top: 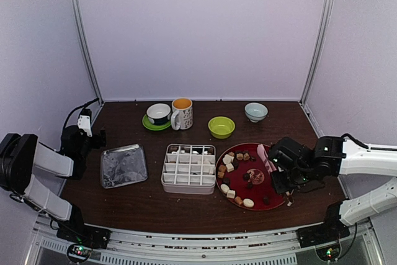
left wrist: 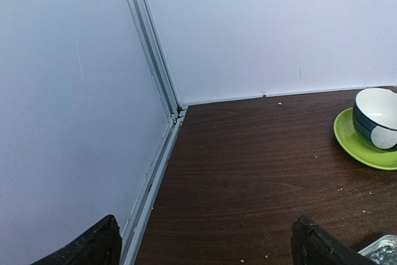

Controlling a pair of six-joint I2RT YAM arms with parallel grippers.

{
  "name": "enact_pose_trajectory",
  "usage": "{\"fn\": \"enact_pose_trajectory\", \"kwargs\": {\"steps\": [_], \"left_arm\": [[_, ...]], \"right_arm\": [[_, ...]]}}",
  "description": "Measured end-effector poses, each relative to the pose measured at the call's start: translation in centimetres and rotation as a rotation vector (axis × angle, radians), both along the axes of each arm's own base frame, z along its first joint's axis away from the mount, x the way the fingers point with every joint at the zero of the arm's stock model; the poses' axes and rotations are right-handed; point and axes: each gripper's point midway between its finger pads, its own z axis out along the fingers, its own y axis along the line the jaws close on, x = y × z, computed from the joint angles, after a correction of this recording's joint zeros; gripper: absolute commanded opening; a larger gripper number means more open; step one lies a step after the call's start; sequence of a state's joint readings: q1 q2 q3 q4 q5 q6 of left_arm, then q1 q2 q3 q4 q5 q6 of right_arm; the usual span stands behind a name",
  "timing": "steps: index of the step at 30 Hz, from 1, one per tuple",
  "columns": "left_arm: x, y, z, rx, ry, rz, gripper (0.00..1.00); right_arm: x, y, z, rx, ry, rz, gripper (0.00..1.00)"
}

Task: Pack the chocolate
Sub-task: Pick up the fake chocolate from the plate.

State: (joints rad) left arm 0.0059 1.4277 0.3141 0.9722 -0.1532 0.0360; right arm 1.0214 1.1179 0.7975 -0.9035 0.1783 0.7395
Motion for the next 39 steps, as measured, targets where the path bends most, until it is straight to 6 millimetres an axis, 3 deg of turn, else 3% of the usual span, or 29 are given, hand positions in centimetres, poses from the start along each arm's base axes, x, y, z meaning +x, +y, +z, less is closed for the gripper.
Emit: {"fn": "enact_pose_trajectory", "kwargs": {"steps": [7,16,39], "left_arm": [[0.0,0.0,0.0,0.0,0.0,0.0,0.98],[0.0,0.0,0.0,0.0,0.0,0.0,0.98],[0.0,0.0,0.0,0.0,0.0,0.0,0.98]], "right_arm": [[-0.8,0.5,1.5,0.017,0.046,0.029,0.22],[-2.9,0.2,0.8,-0.01,0.166,0.087,0.23],[-5.2,1.4,-0.4,-0.02,0.311,0.171,0.36]]}}
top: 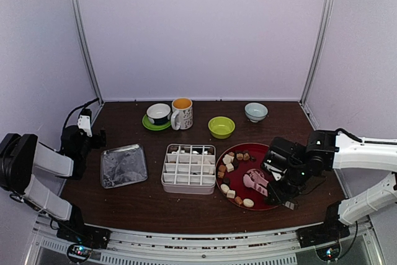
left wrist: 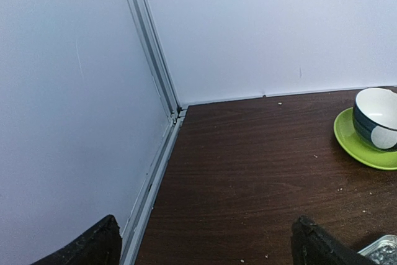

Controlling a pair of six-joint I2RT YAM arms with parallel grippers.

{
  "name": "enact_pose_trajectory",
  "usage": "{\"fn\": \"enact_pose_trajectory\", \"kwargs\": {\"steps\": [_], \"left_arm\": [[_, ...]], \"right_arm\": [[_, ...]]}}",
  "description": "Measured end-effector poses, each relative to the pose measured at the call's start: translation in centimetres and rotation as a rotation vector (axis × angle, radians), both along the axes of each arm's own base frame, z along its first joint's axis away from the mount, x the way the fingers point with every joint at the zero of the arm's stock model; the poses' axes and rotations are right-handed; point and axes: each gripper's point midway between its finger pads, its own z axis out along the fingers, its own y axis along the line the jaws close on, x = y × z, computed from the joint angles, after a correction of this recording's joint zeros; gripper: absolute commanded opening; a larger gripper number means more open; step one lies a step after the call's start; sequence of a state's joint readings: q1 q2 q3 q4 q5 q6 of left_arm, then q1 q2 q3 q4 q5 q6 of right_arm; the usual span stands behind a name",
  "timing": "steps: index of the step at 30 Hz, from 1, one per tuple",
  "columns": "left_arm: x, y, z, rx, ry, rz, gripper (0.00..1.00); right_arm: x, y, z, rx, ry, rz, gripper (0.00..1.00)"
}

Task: Pack the chocolate
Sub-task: Pick up the fake chocolate from the plate.

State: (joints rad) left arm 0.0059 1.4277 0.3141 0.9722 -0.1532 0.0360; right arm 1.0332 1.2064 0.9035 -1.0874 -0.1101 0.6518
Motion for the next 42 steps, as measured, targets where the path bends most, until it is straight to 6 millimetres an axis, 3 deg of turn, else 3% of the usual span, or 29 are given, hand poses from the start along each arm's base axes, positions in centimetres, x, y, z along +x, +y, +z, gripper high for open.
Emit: {"fn": "enact_pose_trajectory", "kwargs": {"steps": [21,33,42], "left_arm": [[0.0,0.0,0.0,0.0,0.0,0.0,0.98],[0.0,0.0,0.0,0.0,0.0,0.0,0.98],[0.0,0.0,0.0,0.0,0.0,0.0,0.98]], "right_arm": [[-0.4,0.0,-2.0,-0.083,0.049,0.033,0.34],[0.3,0.2,-1.2,-0.122,0.005,0.052,0.23],[1.5,0.9,0.9,-0.107,-0.063,0.055,0.24]]}}
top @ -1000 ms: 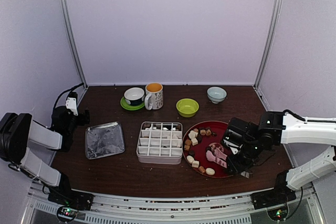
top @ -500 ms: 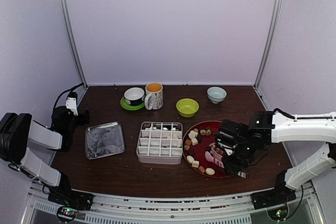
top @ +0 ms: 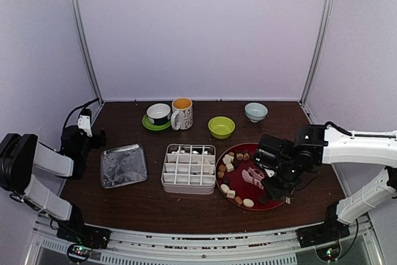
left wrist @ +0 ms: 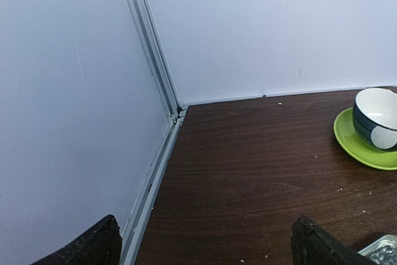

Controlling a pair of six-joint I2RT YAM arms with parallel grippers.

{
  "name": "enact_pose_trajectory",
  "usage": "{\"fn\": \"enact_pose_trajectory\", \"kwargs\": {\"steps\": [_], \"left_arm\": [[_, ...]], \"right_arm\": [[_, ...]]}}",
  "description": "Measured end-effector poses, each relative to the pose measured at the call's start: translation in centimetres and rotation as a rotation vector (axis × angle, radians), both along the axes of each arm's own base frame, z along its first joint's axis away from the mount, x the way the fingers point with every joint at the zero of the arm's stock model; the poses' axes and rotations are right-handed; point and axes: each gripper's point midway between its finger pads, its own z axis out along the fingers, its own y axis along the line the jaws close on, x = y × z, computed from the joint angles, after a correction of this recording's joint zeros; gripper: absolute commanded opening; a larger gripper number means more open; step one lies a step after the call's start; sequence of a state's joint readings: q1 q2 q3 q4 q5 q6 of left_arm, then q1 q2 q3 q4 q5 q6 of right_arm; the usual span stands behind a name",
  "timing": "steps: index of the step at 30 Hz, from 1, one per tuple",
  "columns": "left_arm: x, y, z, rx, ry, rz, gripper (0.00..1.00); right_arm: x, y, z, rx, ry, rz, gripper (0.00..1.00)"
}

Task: Pack the chocolate
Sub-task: Pick up the fake chocolate from the plate, then place the fake chocolate in the empty pocket of the box.

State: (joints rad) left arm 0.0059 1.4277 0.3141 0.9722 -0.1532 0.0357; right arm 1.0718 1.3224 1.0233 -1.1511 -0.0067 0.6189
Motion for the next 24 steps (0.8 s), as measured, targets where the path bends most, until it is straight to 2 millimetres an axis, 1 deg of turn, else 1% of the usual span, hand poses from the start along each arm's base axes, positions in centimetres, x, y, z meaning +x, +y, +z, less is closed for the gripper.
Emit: {"fn": "enact_pose_trajectory", "kwargs": {"steps": [3,7,10,12,17,19,22,24], "left_arm": [[0.0,0.0,0.0,0.0,0.0,0.0,0.98],[0.0,0.0,0.0,0.0,0.0,0.0,0.98],[0.0,0.0,0.0,0.0,0.0,0.0,0.98],[0.0,0.0,0.0,0.0,0.0,0.0,0.98],[0.0,0.0,0.0,0.0,0.0,0.0,0.98],[0.0,0.0,0.0,0.0,0.0,0.0,0.98],[0.0,0.0,0.0,0.0,0.0,0.0,0.98],[0.0,0.0,0.0,0.0,0.0,0.0,0.98]], "right_arm": [[0.5,1.2,1.6,0.055,-0.031,0.02,0.23],[1.4,3.9,4.2,0.15,-0.083,0.064,0.22],[1.7,5.9,5.1,0.19,-0.106,0.104,0.21],[1.8,7.2,5.0,0.199,-0.11,0.13,0.21],[1.9,9.3,3.4,0.183,-0.108,0.207,0.21],[2.0,10.0,3.0,0.185,-0.115,0.25,0.18],[2.5,11.1,3.1,0.183,-0.131,0.306,0.18],[3.1,12.5,3.6,0.198,-0.153,0.337,0.17]]}}
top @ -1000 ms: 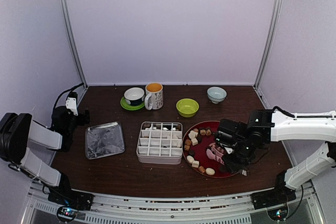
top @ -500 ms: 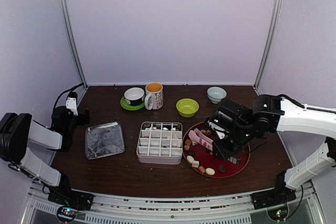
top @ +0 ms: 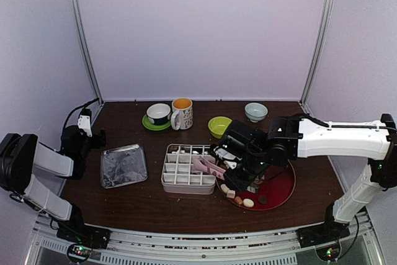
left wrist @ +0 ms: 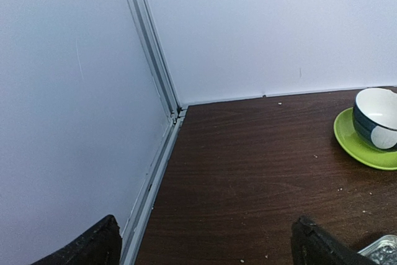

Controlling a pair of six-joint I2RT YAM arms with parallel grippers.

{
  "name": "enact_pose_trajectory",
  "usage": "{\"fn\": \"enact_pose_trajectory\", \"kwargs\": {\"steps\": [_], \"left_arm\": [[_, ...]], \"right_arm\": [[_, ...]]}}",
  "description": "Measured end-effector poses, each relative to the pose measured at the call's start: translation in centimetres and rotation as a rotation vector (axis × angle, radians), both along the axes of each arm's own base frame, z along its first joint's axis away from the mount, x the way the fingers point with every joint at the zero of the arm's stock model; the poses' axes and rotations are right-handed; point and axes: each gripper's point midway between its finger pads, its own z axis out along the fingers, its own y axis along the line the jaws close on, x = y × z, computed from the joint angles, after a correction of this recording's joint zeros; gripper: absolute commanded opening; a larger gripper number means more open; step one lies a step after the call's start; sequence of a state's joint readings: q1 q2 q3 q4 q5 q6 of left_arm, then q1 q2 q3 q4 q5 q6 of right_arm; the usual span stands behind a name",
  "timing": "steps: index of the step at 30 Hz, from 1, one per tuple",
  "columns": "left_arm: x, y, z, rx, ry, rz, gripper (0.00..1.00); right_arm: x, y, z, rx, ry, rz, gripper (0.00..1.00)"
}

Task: Pack the chocolate
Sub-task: Place the fake chocolate in the empty pocket of the box.

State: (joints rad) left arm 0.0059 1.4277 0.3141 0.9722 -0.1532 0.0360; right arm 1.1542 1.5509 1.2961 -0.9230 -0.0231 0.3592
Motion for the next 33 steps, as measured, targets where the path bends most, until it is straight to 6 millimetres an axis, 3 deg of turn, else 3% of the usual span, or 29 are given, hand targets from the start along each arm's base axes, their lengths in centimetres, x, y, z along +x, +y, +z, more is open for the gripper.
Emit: {"fn": "enact_pose_trajectory", "kwargs": {"steps": [6,13,23,28,33], "left_arm": [[0.0,0.0,0.0,0.0,0.0,0.0,0.98],[0.0,0.0,0.0,0.0,0.0,0.0,0.98],[0.0,0.0,0.0,0.0,0.0,0.0,0.98],[0.0,0.0,0.0,0.0,0.0,0.0,0.98],[0.0,0.0,0.0,0.0,0.0,0.0,0.98]], "right_arm": [[1.9,2.5,2.4,0.052,-0.06,0.013,0.16],[4.2,2.7,7.2,0.12,-0.069,-0.024,0.17],[3.5,4.5,5.7,0.159,0.133,-0.056,0.17],[4.6,5.8,6.8,0.217,0.198,-0.114,0.17],[4.4,6.6,7.3,0.233,0.268,-0.127,0.18]]}}
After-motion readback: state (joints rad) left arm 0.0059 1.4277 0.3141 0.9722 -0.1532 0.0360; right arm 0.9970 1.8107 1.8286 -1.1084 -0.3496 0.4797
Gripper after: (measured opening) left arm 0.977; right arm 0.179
